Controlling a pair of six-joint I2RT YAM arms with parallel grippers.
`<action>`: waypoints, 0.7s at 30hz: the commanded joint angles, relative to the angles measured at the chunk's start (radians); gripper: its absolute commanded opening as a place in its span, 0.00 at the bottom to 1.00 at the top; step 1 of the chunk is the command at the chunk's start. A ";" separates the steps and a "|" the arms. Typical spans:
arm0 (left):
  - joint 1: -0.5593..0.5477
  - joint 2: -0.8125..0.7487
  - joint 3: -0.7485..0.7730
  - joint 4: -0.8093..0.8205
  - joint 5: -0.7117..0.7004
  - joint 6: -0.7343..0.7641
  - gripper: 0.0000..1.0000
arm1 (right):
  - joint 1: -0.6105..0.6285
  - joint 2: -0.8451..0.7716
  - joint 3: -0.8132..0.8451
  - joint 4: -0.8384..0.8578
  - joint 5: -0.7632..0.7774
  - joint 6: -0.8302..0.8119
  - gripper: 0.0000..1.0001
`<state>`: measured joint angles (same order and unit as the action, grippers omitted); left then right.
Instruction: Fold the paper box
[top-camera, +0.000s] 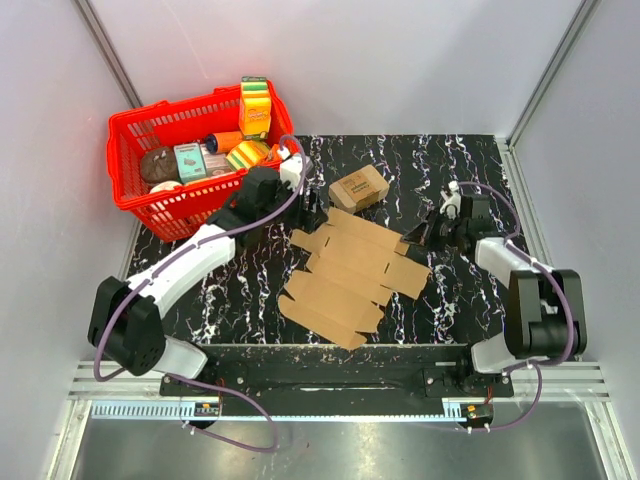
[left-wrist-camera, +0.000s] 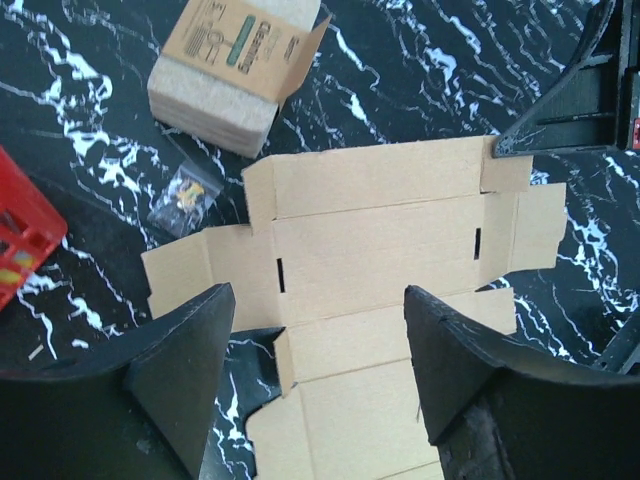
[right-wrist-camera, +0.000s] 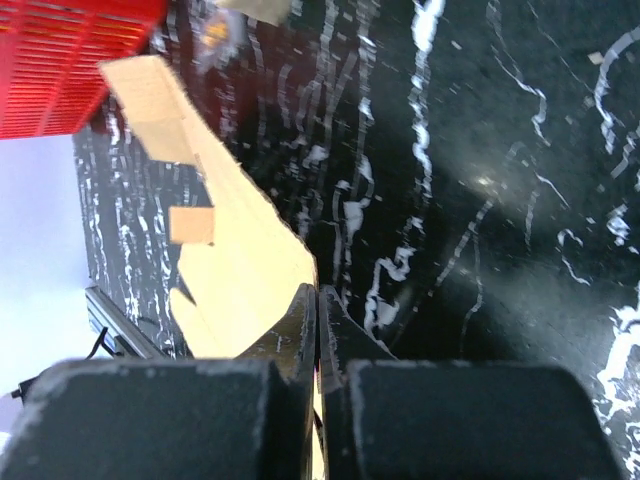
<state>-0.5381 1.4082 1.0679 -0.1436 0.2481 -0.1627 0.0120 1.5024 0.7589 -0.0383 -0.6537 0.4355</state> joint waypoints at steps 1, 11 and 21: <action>0.020 0.029 0.133 -0.022 0.111 0.063 0.73 | 0.017 -0.108 -0.021 0.123 -0.063 -0.030 0.00; 0.139 0.086 0.222 -0.108 0.331 0.233 0.75 | 0.144 -0.258 -0.007 0.120 -0.063 -0.126 0.00; 0.270 0.196 0.172 0.067 0.557 0.109 0.74 | 0.160 -0.352 -0.029 0.169 -0.133 -0.127 0.00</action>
<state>-0.2932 1.5764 1.2533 -0.2230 0.6300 0.0204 0.1600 1.1923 0.7322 0.0643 -0.7300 0.3225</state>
